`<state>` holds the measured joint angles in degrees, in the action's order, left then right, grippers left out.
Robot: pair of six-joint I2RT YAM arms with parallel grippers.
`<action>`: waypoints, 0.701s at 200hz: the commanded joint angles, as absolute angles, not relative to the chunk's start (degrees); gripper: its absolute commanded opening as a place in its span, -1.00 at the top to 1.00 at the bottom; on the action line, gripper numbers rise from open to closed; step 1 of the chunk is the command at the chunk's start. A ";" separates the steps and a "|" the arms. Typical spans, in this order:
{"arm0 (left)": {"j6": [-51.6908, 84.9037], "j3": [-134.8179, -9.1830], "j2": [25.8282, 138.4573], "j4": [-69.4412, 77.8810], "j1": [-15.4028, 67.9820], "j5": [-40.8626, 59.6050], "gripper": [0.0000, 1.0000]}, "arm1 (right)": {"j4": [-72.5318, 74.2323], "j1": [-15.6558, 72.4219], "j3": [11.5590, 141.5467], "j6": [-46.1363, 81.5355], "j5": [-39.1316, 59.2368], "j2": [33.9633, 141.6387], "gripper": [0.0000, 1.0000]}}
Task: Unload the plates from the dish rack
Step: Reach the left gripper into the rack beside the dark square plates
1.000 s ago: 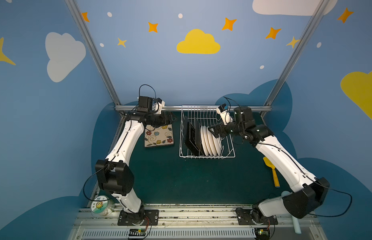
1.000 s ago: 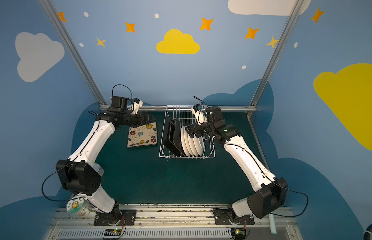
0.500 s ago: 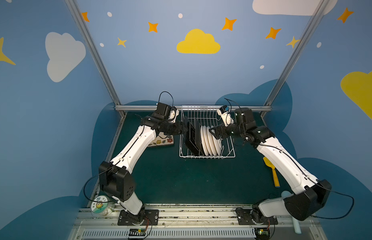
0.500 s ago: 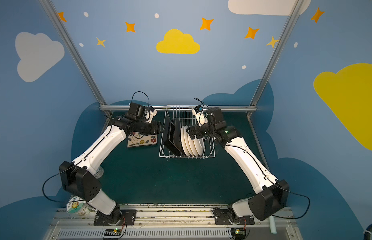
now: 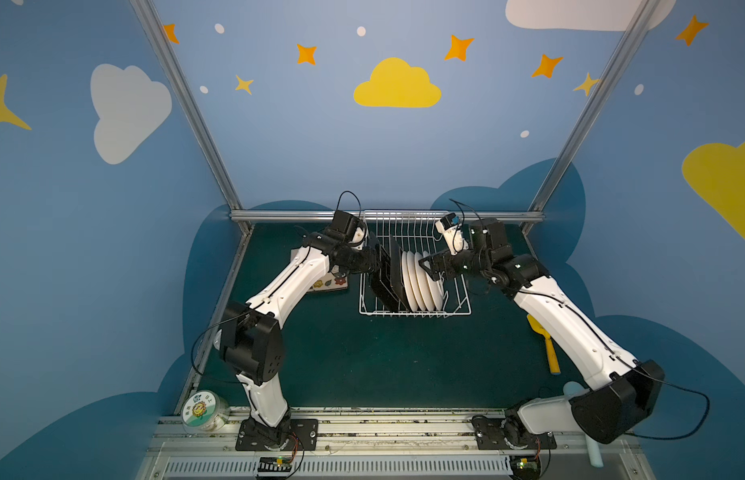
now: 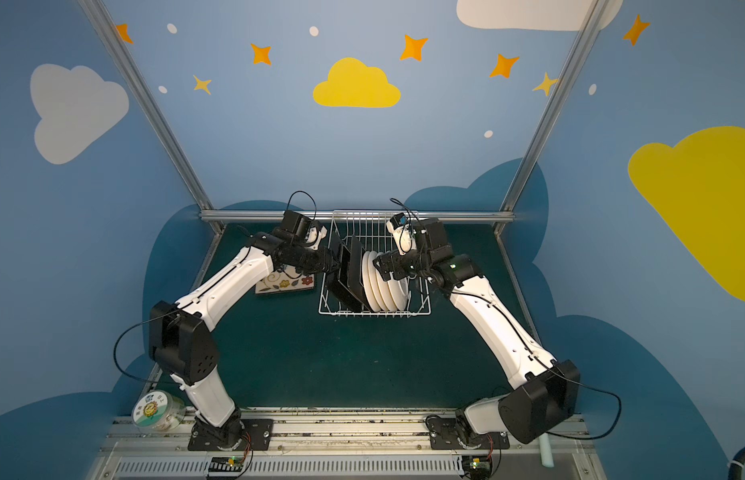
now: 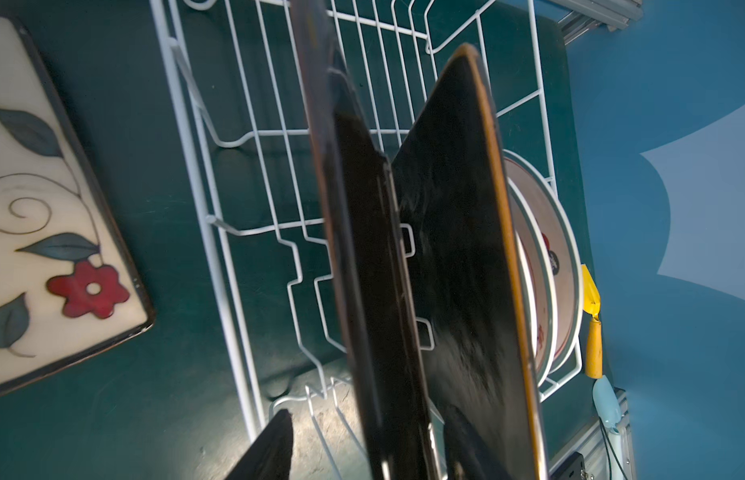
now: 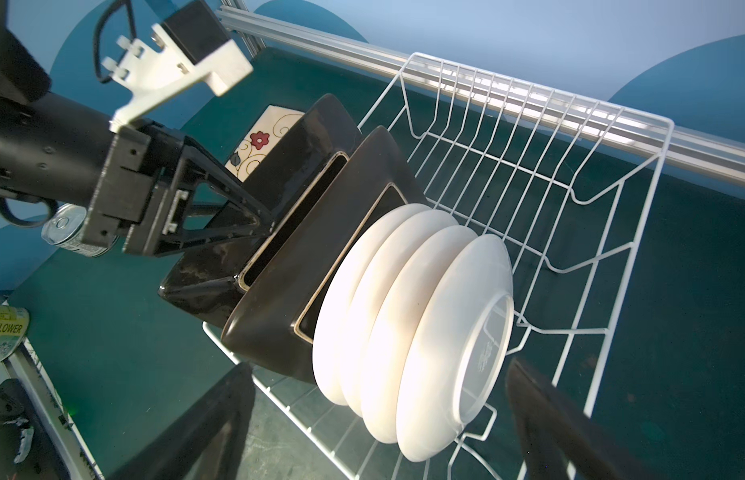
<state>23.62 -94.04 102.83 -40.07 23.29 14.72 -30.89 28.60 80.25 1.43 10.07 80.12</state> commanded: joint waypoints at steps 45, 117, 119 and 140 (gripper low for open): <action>24.21 -97.06 107.26 -39.01 24.35 13.92 -0.05 | -29.05 28.74 80.03 2.81 10.64 79.10 -0.88; 25.50 -98.41 109.15 -39.44 25.14 11.78 0.15 | -28.74 28.74 80.11 2.82 10.99 79.45 -0.88; 25.56 -98.43 109.20 -39.54 25.18 11.71 0.15 | -28.74 28.81 80.08 2.77 10.99 79.45 -0.88; 25.48 -98.78 109.43 -40.38 25.49 11.02 0.22 | -28.83 28.74 80.07 2.56 10.81 79.38 -0.88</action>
<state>25.30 -97.71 107.96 -38.94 24.93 12.64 -29.76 28.60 80.25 2.59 10.44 80.12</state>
